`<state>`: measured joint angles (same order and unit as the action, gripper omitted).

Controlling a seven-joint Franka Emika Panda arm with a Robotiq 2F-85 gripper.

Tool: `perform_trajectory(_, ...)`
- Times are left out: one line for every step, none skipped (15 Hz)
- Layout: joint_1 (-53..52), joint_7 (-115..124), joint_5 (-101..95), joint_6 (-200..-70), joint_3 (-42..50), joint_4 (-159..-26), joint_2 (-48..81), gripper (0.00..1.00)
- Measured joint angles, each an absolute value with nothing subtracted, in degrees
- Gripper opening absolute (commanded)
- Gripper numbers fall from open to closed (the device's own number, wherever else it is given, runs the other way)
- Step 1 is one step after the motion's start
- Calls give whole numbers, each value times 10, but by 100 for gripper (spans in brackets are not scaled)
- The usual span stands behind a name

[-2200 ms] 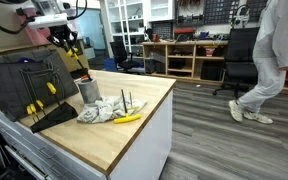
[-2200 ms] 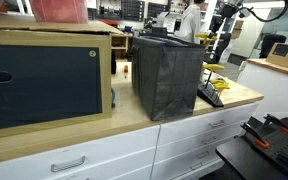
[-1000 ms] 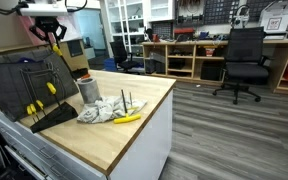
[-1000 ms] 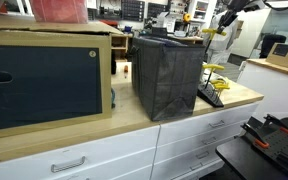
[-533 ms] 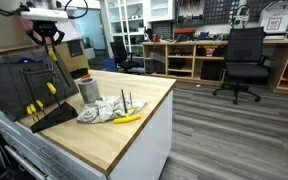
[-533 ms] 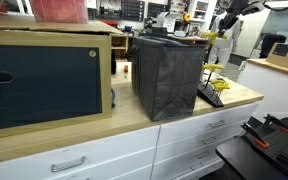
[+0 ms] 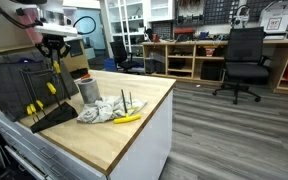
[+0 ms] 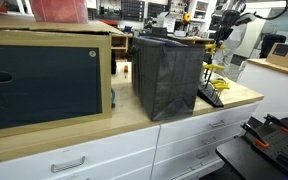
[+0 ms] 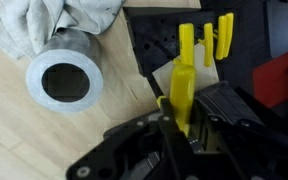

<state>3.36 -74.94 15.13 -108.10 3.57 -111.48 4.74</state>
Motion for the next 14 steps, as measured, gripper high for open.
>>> perform_trajectory(34,-749,144,-1073,36,-1109,52,6)
perform_trajectory(34,-749,139,-1064,36,-1104,56,6)
perform_trajectory(35,-749,136,-1058,36,-1100,59,6)
perform_trajectory(35,-749,134,-1052,36,-1096,61,6)
perform_trajectory(35,-749,133,-1046,36,-1091,63,6)
perform_trajectory(35,-749,133,-1042,35,-1088,65,6)
perform_trajectory(35,-749,133,-1040,35,-1085,66,6)
perform_trajectory(35,-750,133,-1038,35,-1083,67,6)
perform_trajectory(35,-750,133,-1038,35,-1081,68,6)
perform_trajectory(35,-751,133,-1038,34,-1078,69,6)
perform_trajectory(35,-754,133,-1037,34,-1077,70,6)
perform_trajectory(35,-761,133,-1036,34,-1076,70,6)
perform_trajectory(35,-767,133,-1034,34,-1075,71,6)
perform_trajectory(35,-775,133,-1032,34,-1074,71,6)
